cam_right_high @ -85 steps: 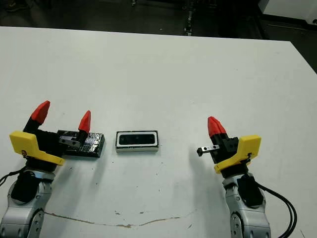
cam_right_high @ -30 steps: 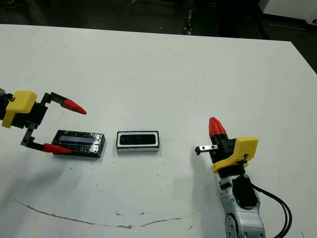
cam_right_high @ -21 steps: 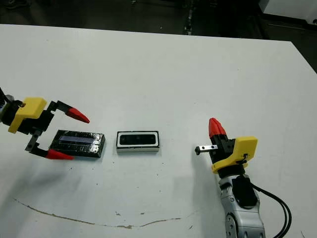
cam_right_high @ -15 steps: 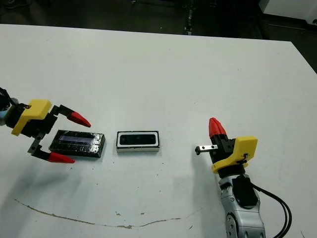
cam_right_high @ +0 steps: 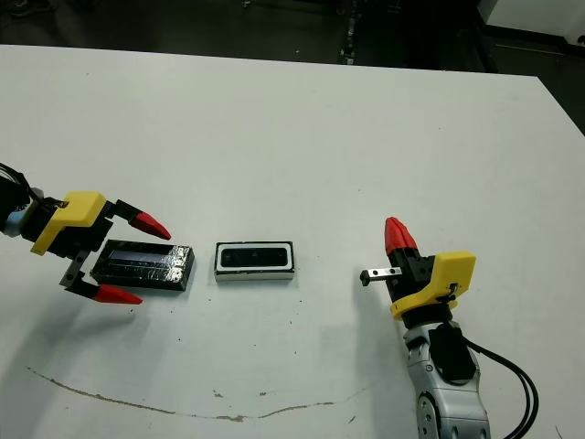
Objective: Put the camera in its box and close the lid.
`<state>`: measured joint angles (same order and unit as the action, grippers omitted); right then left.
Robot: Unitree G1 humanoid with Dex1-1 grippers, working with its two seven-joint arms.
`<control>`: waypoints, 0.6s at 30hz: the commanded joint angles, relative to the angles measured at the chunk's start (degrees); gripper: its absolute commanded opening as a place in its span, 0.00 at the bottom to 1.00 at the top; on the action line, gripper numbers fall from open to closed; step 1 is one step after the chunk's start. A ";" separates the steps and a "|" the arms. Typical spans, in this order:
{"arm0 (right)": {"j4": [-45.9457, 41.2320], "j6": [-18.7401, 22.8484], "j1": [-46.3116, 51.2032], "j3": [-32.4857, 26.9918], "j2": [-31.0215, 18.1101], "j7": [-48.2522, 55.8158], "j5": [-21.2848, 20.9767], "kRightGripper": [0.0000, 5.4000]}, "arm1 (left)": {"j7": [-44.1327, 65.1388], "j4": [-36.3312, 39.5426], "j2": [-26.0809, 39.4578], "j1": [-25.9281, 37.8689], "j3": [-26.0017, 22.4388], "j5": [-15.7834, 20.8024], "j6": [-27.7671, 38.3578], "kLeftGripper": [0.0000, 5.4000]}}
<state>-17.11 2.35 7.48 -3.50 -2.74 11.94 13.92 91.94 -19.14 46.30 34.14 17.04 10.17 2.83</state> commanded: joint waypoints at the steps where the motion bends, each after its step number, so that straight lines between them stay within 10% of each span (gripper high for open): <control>1: 0.54 -0.16 0.35 -1.02 -0.91 0.70 1.05 0.00 | -0.12 -0.76 -0.50 -0.09 0.00 -1.05 -0.98 1.00; 18: 1.19 -0.75 0.21 -1.07 -1.11 1.28 0.91 0.00 | -1.91 -5.95 -3.24 -0.39 -0.29 -3.58 4.79 1.00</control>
<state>-16.29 1.93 7.34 -4.00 -2.88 13.07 14.95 90.38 -23.92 43.89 34.14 16.98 7.07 6.43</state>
